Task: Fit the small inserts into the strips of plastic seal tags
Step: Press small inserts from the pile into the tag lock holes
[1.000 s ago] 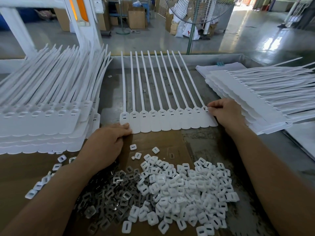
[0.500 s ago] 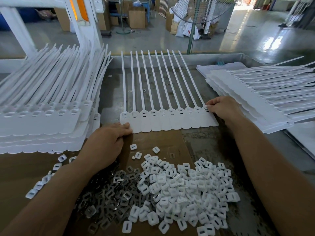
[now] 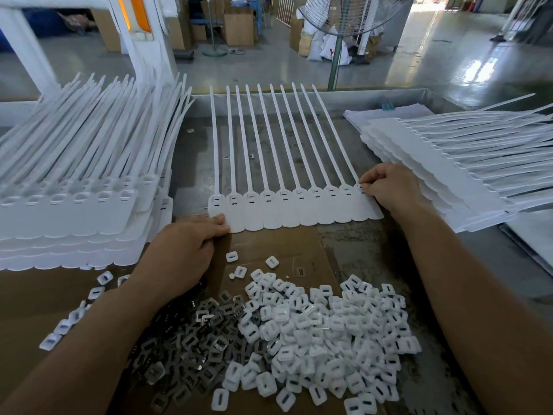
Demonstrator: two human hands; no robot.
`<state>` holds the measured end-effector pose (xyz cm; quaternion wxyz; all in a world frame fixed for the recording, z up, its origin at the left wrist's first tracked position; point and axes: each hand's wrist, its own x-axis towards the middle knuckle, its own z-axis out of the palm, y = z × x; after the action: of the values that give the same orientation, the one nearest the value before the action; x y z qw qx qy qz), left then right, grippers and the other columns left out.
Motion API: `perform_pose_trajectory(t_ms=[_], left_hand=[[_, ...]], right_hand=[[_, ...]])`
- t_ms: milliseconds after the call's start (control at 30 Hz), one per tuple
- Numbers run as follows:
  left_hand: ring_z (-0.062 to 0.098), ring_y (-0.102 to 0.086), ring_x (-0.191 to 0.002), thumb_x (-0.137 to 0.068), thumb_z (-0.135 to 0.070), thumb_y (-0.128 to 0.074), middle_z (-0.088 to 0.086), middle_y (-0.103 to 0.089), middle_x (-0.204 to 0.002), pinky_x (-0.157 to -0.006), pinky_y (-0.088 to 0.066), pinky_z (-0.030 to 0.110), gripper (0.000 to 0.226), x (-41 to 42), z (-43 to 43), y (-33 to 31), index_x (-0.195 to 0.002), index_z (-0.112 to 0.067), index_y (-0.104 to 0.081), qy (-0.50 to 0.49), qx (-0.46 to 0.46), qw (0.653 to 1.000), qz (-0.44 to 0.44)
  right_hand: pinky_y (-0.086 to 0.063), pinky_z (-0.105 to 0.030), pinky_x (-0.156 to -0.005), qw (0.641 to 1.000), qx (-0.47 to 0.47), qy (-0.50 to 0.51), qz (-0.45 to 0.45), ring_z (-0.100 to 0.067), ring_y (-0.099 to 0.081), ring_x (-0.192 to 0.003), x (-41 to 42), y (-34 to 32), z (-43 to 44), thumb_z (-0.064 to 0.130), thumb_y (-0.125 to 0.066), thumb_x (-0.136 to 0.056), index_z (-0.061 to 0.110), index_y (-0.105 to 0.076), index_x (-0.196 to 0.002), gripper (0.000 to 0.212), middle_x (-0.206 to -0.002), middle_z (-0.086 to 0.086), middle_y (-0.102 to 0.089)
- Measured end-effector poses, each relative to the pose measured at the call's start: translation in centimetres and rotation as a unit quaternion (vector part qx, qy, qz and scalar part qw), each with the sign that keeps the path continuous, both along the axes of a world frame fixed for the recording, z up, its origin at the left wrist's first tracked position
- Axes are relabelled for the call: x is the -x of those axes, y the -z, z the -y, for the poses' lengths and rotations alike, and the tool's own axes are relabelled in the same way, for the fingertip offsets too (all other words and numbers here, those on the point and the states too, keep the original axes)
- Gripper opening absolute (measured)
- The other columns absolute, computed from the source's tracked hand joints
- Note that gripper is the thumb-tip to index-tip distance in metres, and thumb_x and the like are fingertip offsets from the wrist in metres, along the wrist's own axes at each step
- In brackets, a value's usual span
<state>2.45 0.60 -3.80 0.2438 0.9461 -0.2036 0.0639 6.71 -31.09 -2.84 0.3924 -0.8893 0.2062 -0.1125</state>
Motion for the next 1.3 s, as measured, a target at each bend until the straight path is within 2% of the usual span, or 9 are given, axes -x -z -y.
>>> perform_pose_trajectory(t_ms=[300, 500, 600, 700, 767, 867, 1033, 1167, 1300], left_hand=[[0.010, -0.040, -0.127, -0.086, 0.003, -0.046, -0.008, -0.050, -0.131, -0.103, -0.017, 0.016, 0.042, -0.2, 0.1, 0.0, -0.119, -0.018, -0.059, -0.003, -0.001, 1.000, 0.000], [0.009, -0.040, -0.126, -0.087, 0.001, -0.046, -0.010, -0.050, -0.131, -0.102, -0.018, 0.016, 0.041, 0.0, -0.1, 0.2, -0.120, -0.020, -0.059, -0.005, -0.005, 1.000, 0.000], [0.009, -0.040, -0.126, -0.087, 0.001, -0.046, -0.009, -0.050, -0.131, -0.102, -0.018, 0.017, 0.041, 0.1, -0.2, 0.2, -0.120, -0.019, -0.059, -0.004, -0.005, 1.000, 0.000], [0.010, -0.040, -0.127, -0.087, 0.001, -0.045, -0.009, -0.050, -0.132, -0.103, -0.018, 0.018, 0.041, 0.1, -0.2, 0.2, -0.120, -0.019, -0.059, -0.001, -0.008, 1.000, 0.001], [0.009, -0.039, -0.127, -0.087, 0.000, -0.045, -0.010, -0.049, -0.132, -0.102, -0.018, 0.018, 0.041, 0.1, -0.2, 0.3, -0.120, -0.020, -0.059, -0.001, -0.012, 1.000, 0.002], [0.008, -0.038, -0.127, -0.088, -0.001, -0.044, -0.010, -0.048, -0.133, -0.102, -0.017, 0.017, 0.041, 0.0, -0.2, 0.3, -0.121, -0.021, -0.058, -0.001, -0.018, 1.000, 0.003], [0.008, -0.038, -0.128, -0.088, -0.002, -0.043, -0.011, -0.047, -0.134, -0.104, -0.020, 0.020, 0.042, 0.0, -0.2, 0.3, -0.122, -0.022, -0.057, -0.005, -0.018, 1.000, -0.002], [0.008, -0.036, -0.129, -0.090, -0.003, -0.042, -0.011, -0.045, -0.136, -0.104, -0.018, 0.019, 0.042, 0.0, -0.1, 0.3, -0.124, -0.023, -0.055, -0.006, -0.022, 1.000, -0.005], [0.007, -0.034, -0.130, -0.092, -0.007, -0.041, -0.013, -0.041, -0.139, -0.102, -0.016, 0.016, 0.041, 0.0, 0.0, 0.3, -0.126, -0.025, -0.053, -0.017, -0.021, 1.000, -0.004]], right_hand=[[-0.047, -0.040, -0.091, 1.000, -0.013, 0.018, 0.003, -0.015, -0.059, -0.091, 0.3, -0.4, -0.3, 0.013, -0.069, -0.074, 0.029, -0.063, -0.061, 0.022, -0.081, 0.007, -0.066], [-0.040, -0.023, -0.067, 0.999, -0.021, 0.024, 0.000, -0.008, -0.054, -0.077, -0.1, -0.6, -0.2, 0.009, -0.071, -0.071, 0.028, -0.062, -0.059, 0.024, -0.075, 0.009, -0.062], [-0.042, -0.026, -0.076, 1.000, -0.008, 0.022, 0.005, -0.012, -0.056, -0.087, -0.1, -0.6, -0.1, 0.011, -0.073, -0.071, 0.028, -0.062, -0.062, 0.022, -0.084, 0.005, -0.063], [-0.045, -0.032, -0.088, 0.998, 0.042, 0.023, 0.029, -0.014, -0.058, -0.098, 0.5, -0.1, -0.3, 0.020, -0.071, -0.077, 0.025, -0.070, -0.083, 0.007, -0.097, 0.004, -0.067], [-0.043, -0.029, -0.090, 0.997, 0.060, 0.014, 0.037, -0.014, -0.058, -0.100, 1.0, 0.3, -0.4, 0.020, -0.066, -0.082, 0.021, -0.071, -0.098, 0.017, -0.105, 0.003, -0.068], [-0.040, -0.024, -0.080, 0.999, 0.012, -0.007, 0.032, -0.010, -0.056, -0.090, 2.1, -0.1, 0.1, 0.012, -0.068, -0.080, 0.016, -0.069, -0.104, 0.024, -0.104, 0.001, -0.067], [-0.041, -0.017, -0.065, 0.987, 0.019, -0.123, -0.103, 0.000, -0.055, -0.072, 3.4, -1.7, 1.1, 0.001, -0.079, -0.066, 0.009, -0.062, -0.117, 0.055, -0.079, 0.014, -0.061], [-0.044, -0.028, -0.078, 0.985, 0.044, -0.131, -0.106, -0.003, -0.053, -0.071, 3.5, -1.9, 1.1, 0.000, -0.080, -0.063, 0.010, -0.062, -0.116, 0.056, -0.077, 0.011, -0.057], [-0.040, -0.028, -0.079, 0.985, 0.043, -0.135, -0.100, -0.005, -0.051, -0.072, 3.4, -1.7, 1.2, 0.003, -0.080, -0.066, 0.011, -0.060, -0.117, 0.055, -0.079, 0.008, -0.056]])
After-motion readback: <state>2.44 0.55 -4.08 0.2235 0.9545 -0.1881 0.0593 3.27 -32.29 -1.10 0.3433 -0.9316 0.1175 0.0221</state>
